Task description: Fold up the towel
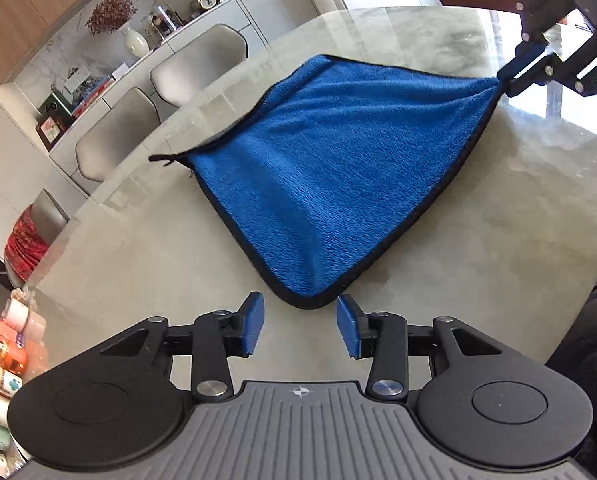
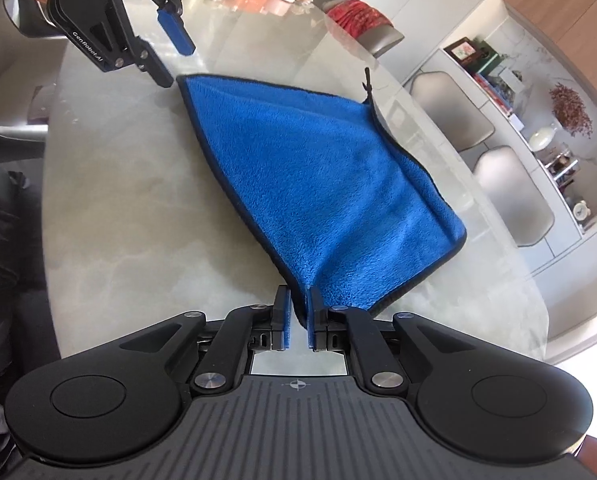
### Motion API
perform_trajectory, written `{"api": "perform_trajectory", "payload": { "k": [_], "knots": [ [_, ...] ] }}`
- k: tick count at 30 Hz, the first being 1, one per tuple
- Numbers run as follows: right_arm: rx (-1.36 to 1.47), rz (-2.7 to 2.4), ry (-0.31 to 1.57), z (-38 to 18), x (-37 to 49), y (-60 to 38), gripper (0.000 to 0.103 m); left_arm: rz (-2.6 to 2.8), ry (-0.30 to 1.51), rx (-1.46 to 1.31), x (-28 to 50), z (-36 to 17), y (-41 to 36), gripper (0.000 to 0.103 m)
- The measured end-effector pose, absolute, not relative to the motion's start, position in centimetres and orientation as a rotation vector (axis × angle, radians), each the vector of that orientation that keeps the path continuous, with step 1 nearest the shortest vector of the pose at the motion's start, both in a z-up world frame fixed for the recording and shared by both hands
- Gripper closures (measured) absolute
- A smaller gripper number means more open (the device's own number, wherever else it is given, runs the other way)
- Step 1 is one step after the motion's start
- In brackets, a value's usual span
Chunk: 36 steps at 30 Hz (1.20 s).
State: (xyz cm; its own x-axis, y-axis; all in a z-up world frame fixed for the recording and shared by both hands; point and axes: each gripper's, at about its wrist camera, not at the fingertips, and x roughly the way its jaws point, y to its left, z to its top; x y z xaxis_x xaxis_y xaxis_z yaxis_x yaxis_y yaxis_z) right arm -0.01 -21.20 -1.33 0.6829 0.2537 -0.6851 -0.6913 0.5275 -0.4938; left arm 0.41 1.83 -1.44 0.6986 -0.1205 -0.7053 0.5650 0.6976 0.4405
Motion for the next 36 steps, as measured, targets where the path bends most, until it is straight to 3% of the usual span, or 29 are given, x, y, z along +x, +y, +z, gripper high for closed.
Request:
{"api": "perform_trajectory", "payload": {
  "k": [4, 8, 14, 19, 29, 33, 36],
  "knots": [
    [-0.836, 0.685, 0.629, 0.1, 0.1, -22.2, 0.093, -0.421, 0.67, 0.707, 0.9, 0.1, 2.4, 0.04],
    [-0.89, 0.661, 0.614, 0.5, -1.2, -22.7, 0.082, -0.414, 0.621, 0.705, 1.8, 0.8, 2.1, 0.04],
    [-0.771, 0.544, 0.534, 0.1, 1.5, -21.9, 0.082, -0.403, 0.588, 0.574, 6.1, 0.2, -0.2, 0.04],
    [-0.715, 0.509, 0.462, 0.0, 5.4, -21.1, 0.082, -0.43, 0.67, 0.479, 8.8, -1.5, -1.5, 0.04],
    [-0.667, 0.479, 0.482, -0.6, 18.7, -22.2, 0.082, -0.479, 0.726, 0.434, 8.8, -3.3, -2.0, 0.039],
    [-0.655, 0.546, 0.488, -0.9, 22.7, -21.6, 0.082, -0.455, 0.747, 0.385, 9.4, -3.3, -1.5, 0.028],
    [-0.691, 0.611, 0.474, -1.1, 24.5, -20.3, 0.082, -0.445, 0.76, 0.343, 9.6, -3.4, -1.1, 0.027]
  ]
}}
